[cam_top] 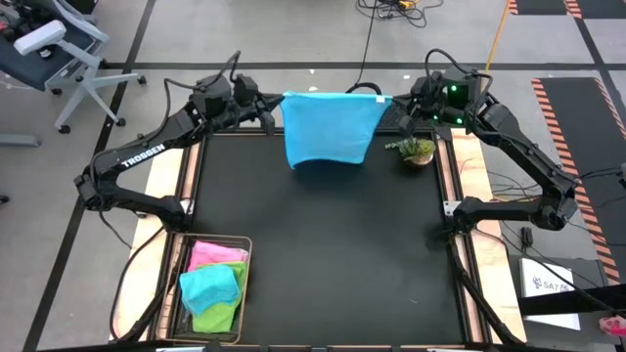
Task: Fold microfiber towels
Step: Fold the blue microfiber cloth
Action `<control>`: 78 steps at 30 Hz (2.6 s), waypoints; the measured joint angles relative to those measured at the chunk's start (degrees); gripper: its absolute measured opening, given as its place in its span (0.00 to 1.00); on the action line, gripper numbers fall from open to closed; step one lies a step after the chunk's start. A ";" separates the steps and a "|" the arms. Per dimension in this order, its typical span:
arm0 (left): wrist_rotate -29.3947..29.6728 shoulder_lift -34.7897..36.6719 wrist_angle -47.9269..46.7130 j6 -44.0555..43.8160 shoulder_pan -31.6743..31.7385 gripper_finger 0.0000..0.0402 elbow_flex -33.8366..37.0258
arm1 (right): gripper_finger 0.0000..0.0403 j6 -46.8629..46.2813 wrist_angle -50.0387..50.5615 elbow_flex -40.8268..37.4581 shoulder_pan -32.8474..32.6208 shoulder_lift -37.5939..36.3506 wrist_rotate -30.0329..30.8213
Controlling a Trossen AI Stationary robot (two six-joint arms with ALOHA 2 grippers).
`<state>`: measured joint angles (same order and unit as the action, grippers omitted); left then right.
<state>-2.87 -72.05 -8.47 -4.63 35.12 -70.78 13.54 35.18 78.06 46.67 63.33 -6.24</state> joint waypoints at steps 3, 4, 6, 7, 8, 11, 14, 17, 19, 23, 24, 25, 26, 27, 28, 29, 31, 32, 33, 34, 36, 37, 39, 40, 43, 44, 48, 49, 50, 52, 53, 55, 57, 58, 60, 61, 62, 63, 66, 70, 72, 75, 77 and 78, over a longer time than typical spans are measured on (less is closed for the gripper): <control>0.08 0.00 -4.24 -0.09 -0.89 0.00 0.00 | 0.00 -1.02 3.95 0.00 -1.29 0.15 0.00; 0.11 0.00 -5.61 -0.34 -1.33 0.00 0.00 | 0.00 -1.37 5.46 -0.02 -1.82 0.17 0.00; 0.20 0.00 -7.96 -1.08 -2.32 0.00 0.00 | 0.00 -2.44 8.44 -0.02 -3.16 0.17 0.00; 0.22 0.00 -9.20 -1.86 -2.81 0.00 0.00 | 0.00 -3.15 9.97 -0.02 -4.21 0.17 0.00; 0.25 0.00 -10.22 -2.60 -3.35 0.00 0.00 | 0.00 -3.91 11.62 -0.02 -5.33 0.17 0.00; 0.60 0.07 -14.02 -4.94 -5.36 0.00 0.00 | 0.00 -6.29 16.10 -0.02 -9.06 0.17 -0.88; 0.82 0.09 -17.83 -7.66 -8.57 0.00 0.00 | 0.00 -9.98 19.93 -0.02 -13.23 0.15 -0.98; 1.78 0.09 -20.36 -11.11 -13.00 0.00 0.00 | 0.00 -14.61 22.28 -0.54 -18.06 0.12 -1.03; 3.37 0.09 -21.85 -13.36 -16.25 0.00 0.00 | 0.00 -18.08 22.21 -1.87 -21.92 0.09 -1.43; 5.51 0.09 -24.71 -18.91 -23.11 0.00 0.00 | 0.00 -24.65 21.20 -6.05 -29.83 0.10 -2.78; 6.63 0.09 -25.54 -20.43 -25.01 0.00 0.00 | 0.00 -26.32 20.32 -7.65 -32.06 0.08 -2.82; 8.07 0.09 -26.43 -22.13 -26.91 0.00 0.00 | 0.00 -28.07 19.23 -9.34 -34.07 0.10 -2.82; 9.80 0.09 -27.32 -23.72 -28.77 0.00 0.00 | 0.00 -29.99 18.07 -11.04 -36.16 0.16 -2.82; 11.79 0.09 -28.37 -25.42 -30.71 0.00 0.00 | 0.00 -31.81 16.85 -12.68 -38.31 0.20 -2.81; 14.09 0.09 -29.80 -27.46 -32.52 0.00 0.00 | 0.00 -33.62 14.96 -14.48 -40.40 0.16 -2.76; 16.40 0.09 -31.46 -29.93 -34.38 0.00 0.00 | 0.00 -35.47 12.68 -16.19 -42.45 0.11 -2.75; 19.83 0.09 -35.27 -34.67 -37.94 0.00 0.00 | 0.00 -39.04 7.22 -19.89 -46.41 0.12 -2.76; 20.88 0.01 -36.89 -37.40 -39.63 0.00 0.02 | 0.00 -40.84 4.48 -21.70 -48.34 0.15 -2.70; 21.83 -0.61 -37.51 -40.18 -41.37 0.00 0.20 | 0.00 -42.54 1.76 -23.44 -50.08 0.15 -2.69; 22.47 -1.44 -37.75 -42.78 -42.96 0.00 0.50 | 0.00 -44.18 -0.74 -25.00 -51.67 0.15 -2.68; 22.42 -3.00 -38.36 -47.39 -46.24 0.00 2.08 | 0.00 -47.71 -4.64 -27.85 -54.53 0.15 -2.48; 22.15 -4.33 -38.10 -49.46 -47.60 0.00 2.83 | 0.00 -49.35 -6.20 -29.19 -55.89 0.15 -2.01; 20.81 -7.50 -35.50 -53.50 -49.96 0.00 3.89 | 0.00 -52.29 -8.68 -31.47 -58.22 0.17 -1.05; 19.95 -9.16 -35.46 -55.42 -51.19 0.00 4.40 | 0.00 -53.66 -9.36 -32.37 -59.22 0.16 -1.05; 17.80 -14.76 -33.31 -59.15 -53.76 0.00 4.68 | 0.00 -56.62 -11.48 -34.25 -62.02 0.15 -0.14; 17.16 -16.01 -32.47 -60.27 -54.43 0.00 4.68 | 0.00 -57.34 -11.47 -34.67 -62.91 0.15 0.45; 14.36 -20.17 -27.34 -64.25 -56.32 0.00 4.55 | 0.00 -59.91 -11.90 -35.68 -66.24 0.15 1.99; 14.14 -20.93 -26.75 -64.90 -56.85 0.00 4.57 | 0.00 -60.19 -12.44 -35.90 -67.05 0.27 2.10; 14.05 -21.55 -25.83 -65.50 -57.20 0.00 4.61 | 0.00 -60.77 -13.27 -36.15 -67.78 0.48 2.17; 14.07 -22.48 -21.97 -67.58 -57.89 0.00 4.44 | 0.00 -62.09 -13.52 -37.05 -69.52 0.66 2.99; 14.35 -22.84 -21.60 -68.62 -58.44 0.00 4.47 | 0.00 -62.79 -13.84 -37.42 -70.30 1.07 3.38; 15.39 -23.73 -19.93 -70.93 -59.37 0.00 4.61 | 0.00 -64.82 -15.18 -38.13 -72.01 1.91 3.39; 16.71 -24.24 -18.01 -73.28 -60.64 0.00 4.57 | 0.00 -67.02 -15.67 -39.24 -74.01 3.00 3.35; 17.63 -24.24 -18.10 -74.53 -61.29 0.00 4.57 | 0.00 -67.91 -17.09 -39.75 -75.01 3.68 3.19; 19.31 -24.83 -17.01 -77.38 -62.40 0.00 4.56 | 0.00 -69.69 -17.97 -40.66 -76.85 4.50 2.85; 19.63 -25.15 -16.92 -78.45 -62.94 0.00 4.50 | 0.00 -69.97 -17.87 -40.89 -77.45 4.89 2.71; 19.97 -25.40 -17.55 -79.24 -63.58 0.00 4.55 | 0.00 -69.94 -18.08 -40.89 -77.83 5.32 2.75; 20.46 -25.42 -18.23 -80.05 -63.91 0.00 4.63 | 0.00 -69.89 -17.98 -40.89 -78.09 5.64 3.09; 21.69 -25.93 -19.61 -81.49 -64.08 0.00 4.45 | 0.00 -68.20 -17.91 -40.86 -77.41 5.72 4.90; 23.04 -25.97 -22.54 -81.37 -62.32 0.00 4.57 | 0.00 -65.09 -17.56 -40.85 -74.66 5.28 6.51; 23.88 -25.94 -23.70 -80.01 -61.06 0.00 4.57 | 0.00 -63.22 -17.64 -40.83 -72.85 5.29 6.75; 24.41 -25.71 -23.40 -76.15 -58.73 0.00 4.57 | 0.00 -60.23 -17.80 -40.83 -69.77 5.27 6.60; 24.40 -25.66 -23.37 -73.61 -57.01 0.00 4.57 | 0.00 -58.28 -17.77 -40.83 -67.69 5.15 6.39; 24.33 -25.68 -23.41 -72.30 -56.15 0.00 4.57 | 0.00 -57.33 -17.73 -40.83 -66.71 4.76 6.27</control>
<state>21.45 -97.74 -31.88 -76.93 -21.03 -66.22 -43.78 17.45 37.23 -20.05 68.09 0.03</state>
